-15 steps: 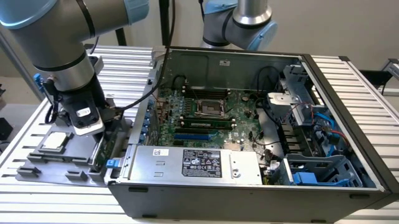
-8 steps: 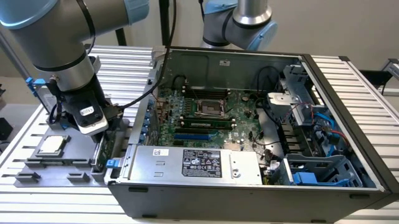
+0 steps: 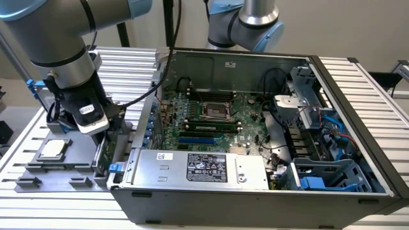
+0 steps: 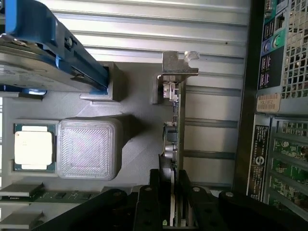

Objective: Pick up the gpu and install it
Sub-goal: 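Pick up the gpu and move the gpu toward the slot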

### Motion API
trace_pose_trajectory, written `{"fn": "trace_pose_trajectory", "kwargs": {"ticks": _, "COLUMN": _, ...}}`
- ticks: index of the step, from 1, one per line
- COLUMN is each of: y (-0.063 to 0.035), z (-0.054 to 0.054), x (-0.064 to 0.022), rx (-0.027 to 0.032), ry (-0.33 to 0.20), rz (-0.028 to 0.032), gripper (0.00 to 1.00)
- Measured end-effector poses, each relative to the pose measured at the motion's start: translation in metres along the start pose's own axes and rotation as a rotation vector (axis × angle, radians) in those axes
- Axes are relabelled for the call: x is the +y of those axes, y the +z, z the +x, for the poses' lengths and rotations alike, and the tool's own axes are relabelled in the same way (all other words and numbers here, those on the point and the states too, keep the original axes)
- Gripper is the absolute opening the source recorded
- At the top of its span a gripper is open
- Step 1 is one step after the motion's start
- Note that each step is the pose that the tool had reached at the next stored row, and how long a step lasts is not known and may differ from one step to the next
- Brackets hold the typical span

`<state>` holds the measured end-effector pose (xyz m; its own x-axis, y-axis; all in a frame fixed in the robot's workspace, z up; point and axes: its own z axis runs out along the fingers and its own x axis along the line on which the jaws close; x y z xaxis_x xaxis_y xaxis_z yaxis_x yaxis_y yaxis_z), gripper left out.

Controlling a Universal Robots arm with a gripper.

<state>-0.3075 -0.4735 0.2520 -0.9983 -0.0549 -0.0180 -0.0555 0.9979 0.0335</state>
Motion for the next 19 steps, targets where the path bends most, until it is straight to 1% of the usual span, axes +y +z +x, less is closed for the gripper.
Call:
{"fn": "trace_pose_trajectory", "kwargs": {"ticks": 3, "y": -0.0115, "z": 0.000, "x": 0.0004, "rx": 0.0005, "ry": 0.000, "rz": 0.0001, "gripper": 0.27}}
{"fn": "trace_pose_trajectory", "kwargs": {"ticks": 11, "y": -0.0478, "z": -0.001, "x": 0.0015, "rx": 0.0027, "ry": 0.000, "rz": -0.0001, "gripper": 0.27}}
{"fn": "trace_pose_trajectory", "kwargs": {"ticks": 19, "y": -0.0841, "z": -0.007, "x": 0.0025, "rx": 0.0034, "ry": 0.000, "rz": -0.0001, "gripper": 0.27}}
